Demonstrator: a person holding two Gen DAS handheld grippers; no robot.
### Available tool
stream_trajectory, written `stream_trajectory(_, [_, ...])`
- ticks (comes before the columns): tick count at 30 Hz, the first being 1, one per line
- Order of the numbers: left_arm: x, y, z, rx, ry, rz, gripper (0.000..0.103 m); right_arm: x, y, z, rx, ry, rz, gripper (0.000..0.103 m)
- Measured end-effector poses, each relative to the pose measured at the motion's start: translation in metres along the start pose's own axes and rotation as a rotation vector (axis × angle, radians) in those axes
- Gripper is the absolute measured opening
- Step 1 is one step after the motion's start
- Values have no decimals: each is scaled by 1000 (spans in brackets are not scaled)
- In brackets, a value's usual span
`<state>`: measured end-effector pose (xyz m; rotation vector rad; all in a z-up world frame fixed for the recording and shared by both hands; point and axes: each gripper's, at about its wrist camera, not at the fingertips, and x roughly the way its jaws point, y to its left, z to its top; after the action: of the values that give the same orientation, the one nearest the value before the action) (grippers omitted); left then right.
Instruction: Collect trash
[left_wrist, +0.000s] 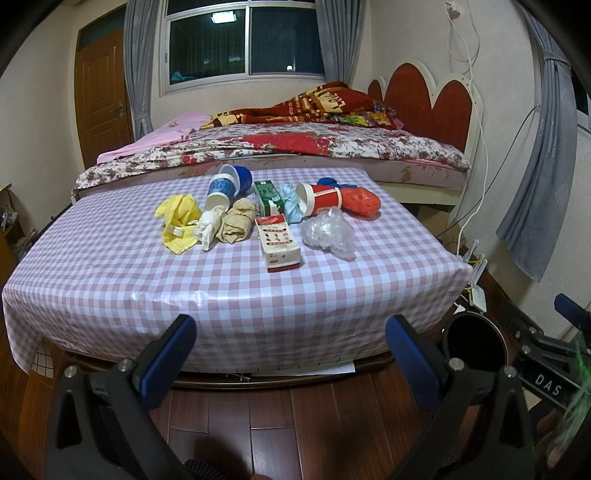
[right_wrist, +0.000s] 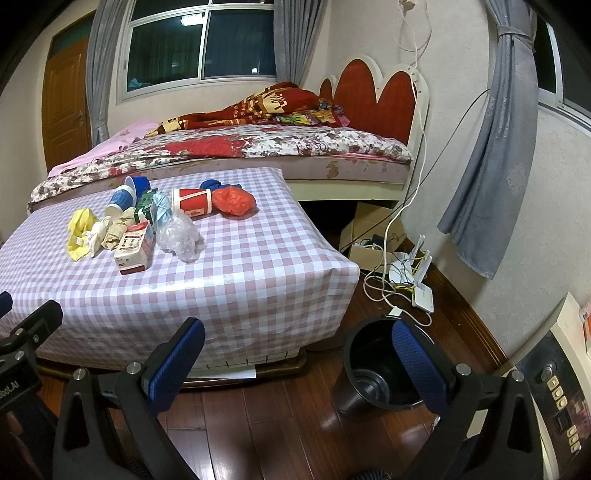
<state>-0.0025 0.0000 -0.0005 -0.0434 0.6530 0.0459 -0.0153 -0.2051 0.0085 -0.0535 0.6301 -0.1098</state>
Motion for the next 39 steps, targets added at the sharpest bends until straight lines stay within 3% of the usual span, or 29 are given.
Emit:
stream_trajectory(12, [-2, 8, 0, 0, 0, 7, 102, 8, 9, -4, -19, 5, 11, 102])
stream_trajectory(17, [12, 29, 6, -12, -4, 45, 102, 20, 16, 5, -46, 5, 78, 102])
stream_trajectory(24, [49, 68, 14, -38, 13, 95, 102, 60, 58, 15, -158, 43, 201, 102])
stream_trajectory(30, [93, 87, 18, -20, 80, 108, 102, 102, 94, 31, -217, 67, 270, 102])
stream_trajectory(33, [109, 93, 23, -21, 87, 129, 97, 128, 108, 38, -235, 89, 306, 102])
stream_trajectory(39, [133, 96, 34, -42, 85, 100, 88, 164, 120, 48, -237, 100, 338, 101])
